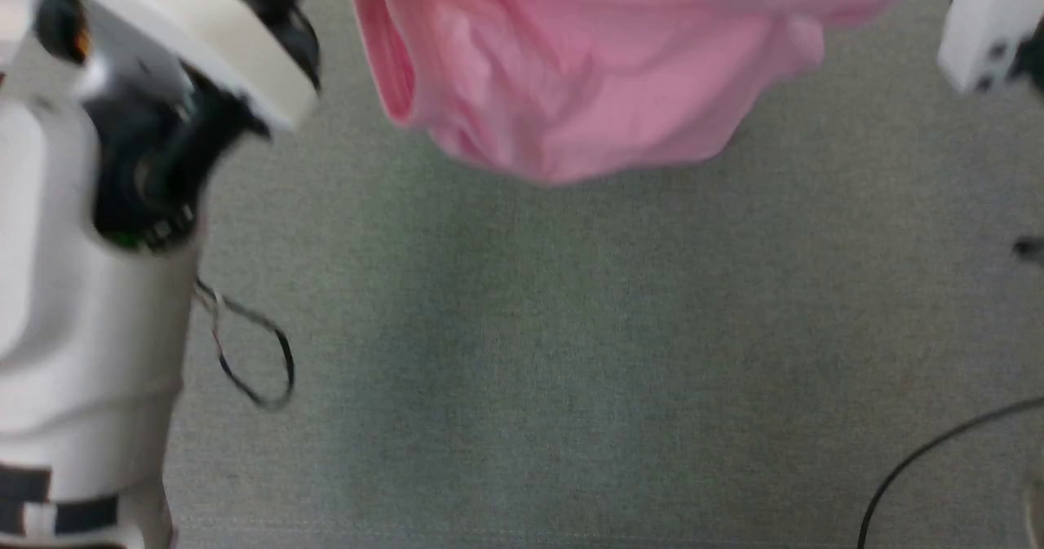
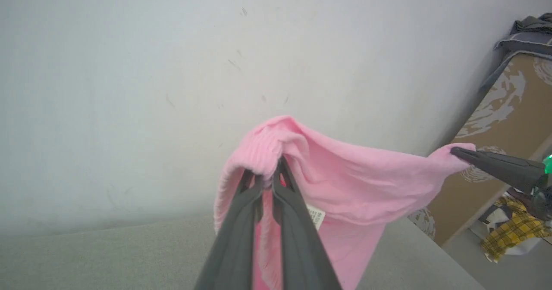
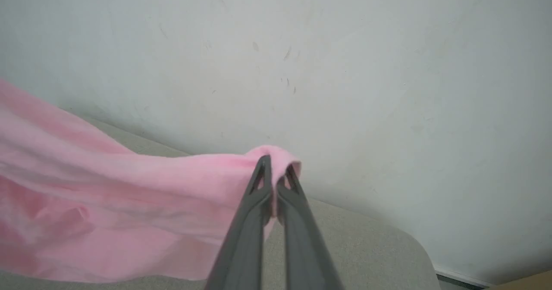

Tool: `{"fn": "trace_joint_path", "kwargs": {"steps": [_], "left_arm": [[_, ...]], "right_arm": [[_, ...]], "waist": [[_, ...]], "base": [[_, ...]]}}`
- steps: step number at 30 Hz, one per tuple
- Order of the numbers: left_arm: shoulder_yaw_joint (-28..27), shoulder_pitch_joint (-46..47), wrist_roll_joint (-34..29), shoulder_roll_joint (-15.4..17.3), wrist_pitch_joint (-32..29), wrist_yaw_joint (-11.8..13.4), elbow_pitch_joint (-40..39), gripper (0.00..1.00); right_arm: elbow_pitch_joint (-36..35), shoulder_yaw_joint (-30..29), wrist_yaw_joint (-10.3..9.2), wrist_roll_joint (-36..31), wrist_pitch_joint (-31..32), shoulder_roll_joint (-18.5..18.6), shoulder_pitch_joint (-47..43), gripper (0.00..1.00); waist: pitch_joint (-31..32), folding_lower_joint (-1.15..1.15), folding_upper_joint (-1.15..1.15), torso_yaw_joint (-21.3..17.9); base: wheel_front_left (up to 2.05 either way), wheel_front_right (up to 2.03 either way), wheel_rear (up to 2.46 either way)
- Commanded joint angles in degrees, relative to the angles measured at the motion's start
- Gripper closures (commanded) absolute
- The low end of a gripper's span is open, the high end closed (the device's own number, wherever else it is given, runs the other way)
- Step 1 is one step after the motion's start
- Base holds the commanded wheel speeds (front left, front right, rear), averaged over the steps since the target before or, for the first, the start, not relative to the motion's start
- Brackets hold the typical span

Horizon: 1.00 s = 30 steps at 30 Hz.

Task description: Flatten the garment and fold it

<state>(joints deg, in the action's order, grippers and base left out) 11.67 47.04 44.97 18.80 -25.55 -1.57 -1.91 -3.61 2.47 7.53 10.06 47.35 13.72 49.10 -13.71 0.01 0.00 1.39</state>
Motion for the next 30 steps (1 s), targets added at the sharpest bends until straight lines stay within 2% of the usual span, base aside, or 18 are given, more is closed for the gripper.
{"fn": "trace_joint_path", "kwargs": {"steps": [1,6,9,13,17,21,25,28,30], "left_arm": [[-1.03,4.45,-1.40,-0.11,1.13,1.07,1.97,1.00],[-3.56,16.34,-4.13,-0.77,6.40,2.58,9.28,1.00],[-4.34,21.30,-5.65,-1.09,10.84,2.14,12.21,1.00],[-5.37,25.13,-6.74,-1.71,16.80,1.28,15.42,1.00],[-4.70,24.55,-6.29,-2.34,17.97,-0.25,17.96,1.00],[-1.69,19.07,-5.94,-2.19,15.90,-2.48,20.79,1.00],[5.48,8.68,-9.02,1.06,12.10,-4.54,21.61,1.00],[9.17,-1.22,-7.34,2.27,8.47,-5.20,20.19,1.00],[11.23,-11.23,-4.78,3.74,5.66,-5.41,16.22,1.00]], "right_arm": [[2.35,0.44,-0.04,-1.47,-1.75,-0.11,4.93,1.00],[10.84,0.57,-0.04,-6.09,-10.15,-2.28,18.62,1.00],[14.56,-0.33,-0.04,-8.63,-16.94,-3.91,24.50,1.00],[18.03,-2.03,-0.04,-10.78,-24.52,-5.57,28.49,1.00],[20.61,-2.09,-0.04,-9.99,-26.07,-6.39,27.28,1.00],[23.02,0.84,-0.04,-7.45,-24.09,-5.27,20.03,1.00],[22.92,3.76,-0.04,-2.08,-19.04,-2.86,8.27,1.00],[19.76,4.80,-0.04,1.36,-15.66,-0.48,-1.81,1.00],[14.56,3.83,-0.04,3.79,-12.14,1.39,-11.98,1.00]], "waist": [[-8.38,-0.01,0.00,-1.33],[-13.67,-0.01,0.00,-2.42],[-15.45,-0.01,0.00,-2.69],[-16.03,-0.01,0.00,-2.63],[-15.50,-0.01,0.00,-2.28],[-13.54,-0.01,0.00,-1.76],[-9.75,-0.01,0.00,-1.33],[-6.38,-0.01,0.00,-1.09],[-3.37,-0.01,0.00,-0.83]], "base": [[0.00,0.00,0.00],[0.00,0.00,0.00],[0.00,0.00,0.00],[0.00,0.00,0.00],[0.00,0.00,0.00],[0.00,0.00,0.00],[0.00,0.00,0.00],[0.00,0.00,0.00],[0.00,0.00,0.00]]}}
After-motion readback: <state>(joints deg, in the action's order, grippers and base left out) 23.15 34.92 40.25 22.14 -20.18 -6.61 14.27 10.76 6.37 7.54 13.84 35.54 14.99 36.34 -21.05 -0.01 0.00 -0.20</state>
